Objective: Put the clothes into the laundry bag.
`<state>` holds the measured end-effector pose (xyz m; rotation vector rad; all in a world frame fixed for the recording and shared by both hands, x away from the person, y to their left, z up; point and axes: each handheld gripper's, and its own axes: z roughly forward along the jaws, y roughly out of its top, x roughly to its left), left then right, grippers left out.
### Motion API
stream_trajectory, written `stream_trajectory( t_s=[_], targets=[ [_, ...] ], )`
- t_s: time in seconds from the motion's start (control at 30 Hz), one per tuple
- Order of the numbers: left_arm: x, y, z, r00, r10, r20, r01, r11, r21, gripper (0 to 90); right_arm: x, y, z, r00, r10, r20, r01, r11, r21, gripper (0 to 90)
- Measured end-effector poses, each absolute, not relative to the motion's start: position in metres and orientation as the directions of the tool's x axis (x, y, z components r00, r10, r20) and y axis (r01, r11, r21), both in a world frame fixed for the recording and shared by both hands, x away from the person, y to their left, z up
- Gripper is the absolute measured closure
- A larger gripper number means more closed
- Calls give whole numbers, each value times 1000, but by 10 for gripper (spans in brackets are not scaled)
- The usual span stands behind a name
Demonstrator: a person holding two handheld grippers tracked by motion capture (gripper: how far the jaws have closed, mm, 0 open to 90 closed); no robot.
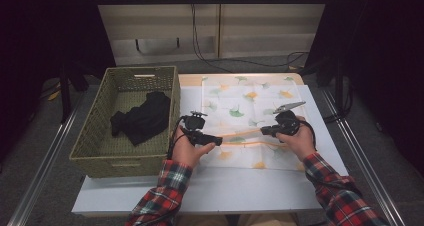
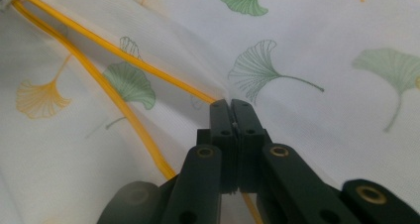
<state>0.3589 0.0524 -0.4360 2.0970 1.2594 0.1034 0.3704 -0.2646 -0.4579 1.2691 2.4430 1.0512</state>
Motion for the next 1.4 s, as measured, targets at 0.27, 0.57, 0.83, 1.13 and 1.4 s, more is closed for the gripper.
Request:
stream_trajectory(
  t_s=[0.27,0.57,0.83,1.13,1.4],
  targets=[
    [359,52,-437,528,809,-261,754,-305,581,100,371,-268,-444,-605,774,186,636,329,698,900],
    [360,52,-438,530,807,-261,752,-306,584,75,374,-270,-434,-595,775,212,637,294,713,900],
    [360,50,-439,532,804,-264,754,-307,581,53,378,-271,-426,-592,769,240,635,261,727,900],
    [359,51,-441,529,803,-275,759,-304,575,41,381,-271,-423,-594,766,247,630,252,734,900],
    [358,50,-442,546,788,-285,755,-316,574,20,383,-272,-415,-601,757,256,620,240,747,900]
  ],
)
